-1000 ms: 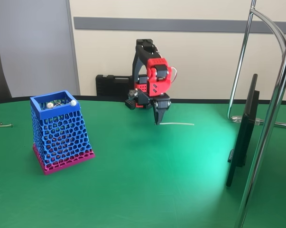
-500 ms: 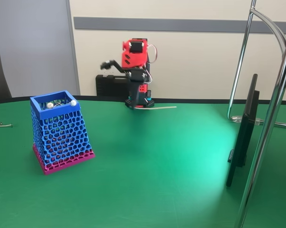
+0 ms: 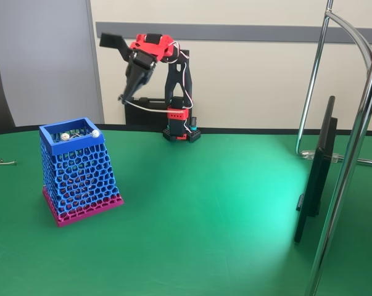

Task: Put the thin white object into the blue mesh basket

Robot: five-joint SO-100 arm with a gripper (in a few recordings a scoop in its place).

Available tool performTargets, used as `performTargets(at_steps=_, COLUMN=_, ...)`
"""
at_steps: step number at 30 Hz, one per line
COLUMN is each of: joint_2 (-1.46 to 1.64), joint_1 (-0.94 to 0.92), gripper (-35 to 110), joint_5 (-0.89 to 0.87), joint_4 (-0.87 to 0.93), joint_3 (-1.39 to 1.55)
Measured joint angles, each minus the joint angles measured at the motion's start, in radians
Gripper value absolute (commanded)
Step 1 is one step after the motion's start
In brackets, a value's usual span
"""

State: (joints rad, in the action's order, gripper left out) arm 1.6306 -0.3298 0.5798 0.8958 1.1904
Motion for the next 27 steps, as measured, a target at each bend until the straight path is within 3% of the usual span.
performTargets(at_steps=14, joint_2=0.044, joint_1=-0.210, gripper=0, joint_5=0.554, joint_4=-0.442, joint_3=0.164)
performTargets(at_steps=27, joint_2=0.023, joint_1=-0.299, gripper=0, joint_5=0.839, joint_4=-0.495, joint_3=0.156)
